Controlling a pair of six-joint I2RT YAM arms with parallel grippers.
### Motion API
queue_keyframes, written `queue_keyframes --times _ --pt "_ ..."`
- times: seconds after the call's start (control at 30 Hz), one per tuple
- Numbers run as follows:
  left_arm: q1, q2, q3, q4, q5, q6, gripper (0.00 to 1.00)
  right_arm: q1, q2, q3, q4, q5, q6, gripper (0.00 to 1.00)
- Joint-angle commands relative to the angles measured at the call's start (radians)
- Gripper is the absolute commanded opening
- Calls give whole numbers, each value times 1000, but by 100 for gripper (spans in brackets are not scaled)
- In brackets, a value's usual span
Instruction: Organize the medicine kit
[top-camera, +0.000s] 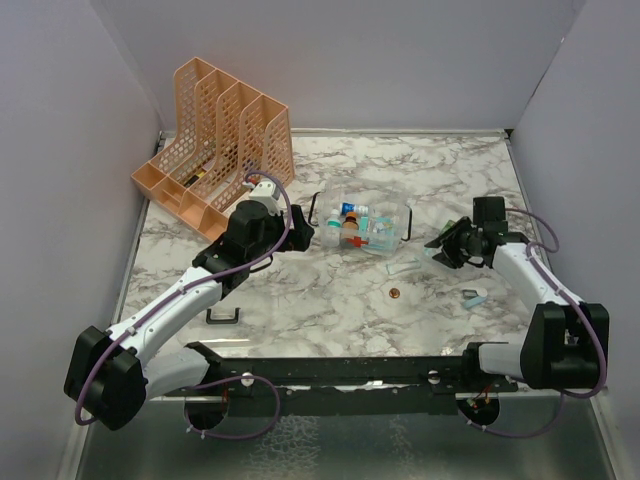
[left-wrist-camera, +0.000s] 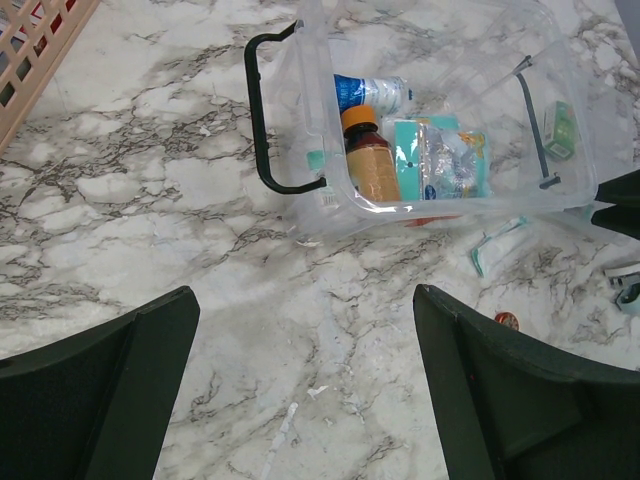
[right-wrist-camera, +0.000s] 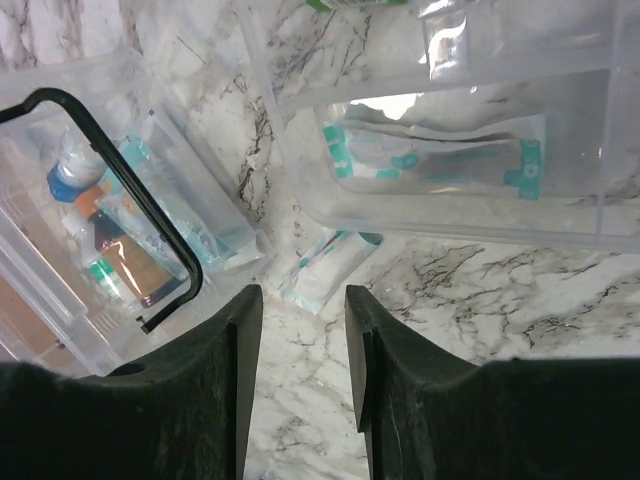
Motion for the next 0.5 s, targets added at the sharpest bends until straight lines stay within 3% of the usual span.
queue_keyframes --times 0.0,0.3,0.47 --pt "-2 -8 21 22 10 -14 92 10 0 -56 81 -109 -9 38" --pt "-2 -5 22 18 12 -28 92 58 52 -72 145 -45 56 37" --pt "-2 1 25 23 22 -34 92 116 99 -118 242 -6 171 37"
